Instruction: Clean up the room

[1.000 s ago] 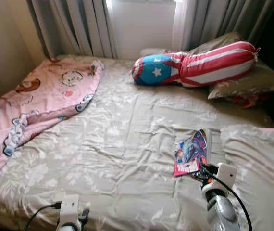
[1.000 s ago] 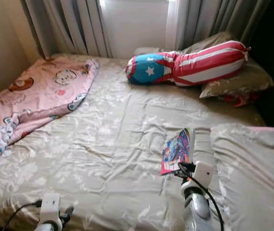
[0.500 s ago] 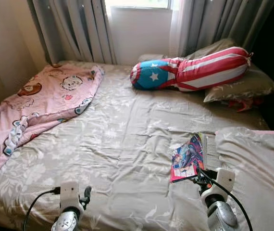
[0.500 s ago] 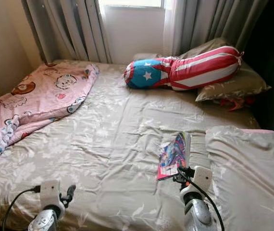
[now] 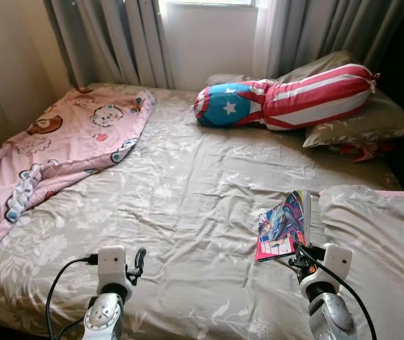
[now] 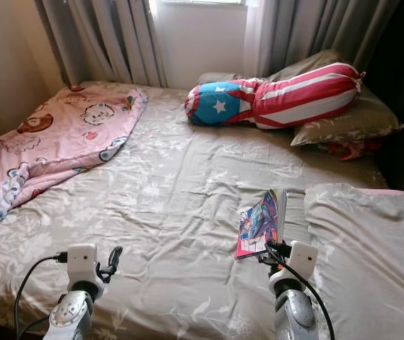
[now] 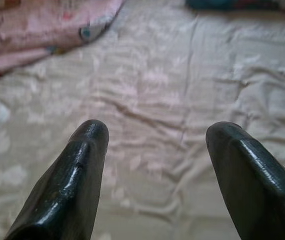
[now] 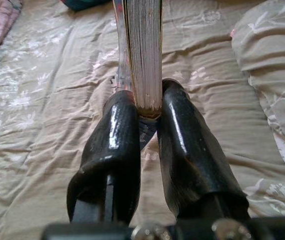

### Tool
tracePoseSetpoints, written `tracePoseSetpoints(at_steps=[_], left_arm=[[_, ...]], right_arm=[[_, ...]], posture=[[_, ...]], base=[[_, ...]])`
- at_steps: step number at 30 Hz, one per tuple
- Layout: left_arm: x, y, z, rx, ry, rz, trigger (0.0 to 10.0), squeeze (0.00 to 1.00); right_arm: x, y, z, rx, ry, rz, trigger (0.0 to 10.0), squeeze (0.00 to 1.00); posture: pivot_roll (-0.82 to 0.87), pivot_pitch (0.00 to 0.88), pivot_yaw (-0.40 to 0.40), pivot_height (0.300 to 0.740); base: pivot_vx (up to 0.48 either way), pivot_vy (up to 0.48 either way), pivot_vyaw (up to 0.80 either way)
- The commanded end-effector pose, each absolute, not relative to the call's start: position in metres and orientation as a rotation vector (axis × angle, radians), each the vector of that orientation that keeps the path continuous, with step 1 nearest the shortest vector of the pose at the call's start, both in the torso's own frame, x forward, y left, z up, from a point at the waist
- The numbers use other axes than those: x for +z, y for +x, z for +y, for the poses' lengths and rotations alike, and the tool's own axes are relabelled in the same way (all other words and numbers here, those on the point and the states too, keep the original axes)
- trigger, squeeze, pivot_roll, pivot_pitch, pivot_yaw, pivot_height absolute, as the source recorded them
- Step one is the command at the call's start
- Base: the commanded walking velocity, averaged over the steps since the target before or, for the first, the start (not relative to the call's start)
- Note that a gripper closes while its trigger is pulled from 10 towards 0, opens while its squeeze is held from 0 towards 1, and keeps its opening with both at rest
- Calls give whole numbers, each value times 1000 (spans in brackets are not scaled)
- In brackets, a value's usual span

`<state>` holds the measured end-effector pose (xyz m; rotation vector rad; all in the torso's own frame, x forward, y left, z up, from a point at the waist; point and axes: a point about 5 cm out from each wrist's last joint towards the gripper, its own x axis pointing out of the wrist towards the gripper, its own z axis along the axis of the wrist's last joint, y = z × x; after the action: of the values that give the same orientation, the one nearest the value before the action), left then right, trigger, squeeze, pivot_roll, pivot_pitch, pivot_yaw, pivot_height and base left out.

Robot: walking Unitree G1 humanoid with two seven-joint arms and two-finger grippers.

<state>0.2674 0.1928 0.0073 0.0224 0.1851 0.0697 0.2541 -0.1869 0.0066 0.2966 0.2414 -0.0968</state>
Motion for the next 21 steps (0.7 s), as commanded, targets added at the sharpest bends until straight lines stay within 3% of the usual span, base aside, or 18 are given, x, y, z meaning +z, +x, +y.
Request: tracePoseSetpoints(at_steps=[1, 5, 8, 21], left_arm=[[14, 272, 187, 48, 35, 147, 10000, 0], [16, 273, 184, 29, 49, 134, 10000, 0], [16, 273, 183, 21, 57, 135, 10000, 0], [20, 276, 179, 17, 62, 123, 10000, 0]], right_arm=[[19, 261, -187, -92, 295, 170, 10000, 0], [17, 261, -186, -84, 285, 199, 10000, 0], [20, 262, -183, -66, 306, 169, 10000, 0], [21, 262, -183, -65, 316, 155, 10000, 0]], posture=[[-51, 0, -7, 689], [-49, 0, -6, 689], [-46, 0, -5, 659], [-44, 0, -8, 659]], base=[[0, 0, 0], [0, 0, 0], [0, 0, 0], [0, 0, 0]])
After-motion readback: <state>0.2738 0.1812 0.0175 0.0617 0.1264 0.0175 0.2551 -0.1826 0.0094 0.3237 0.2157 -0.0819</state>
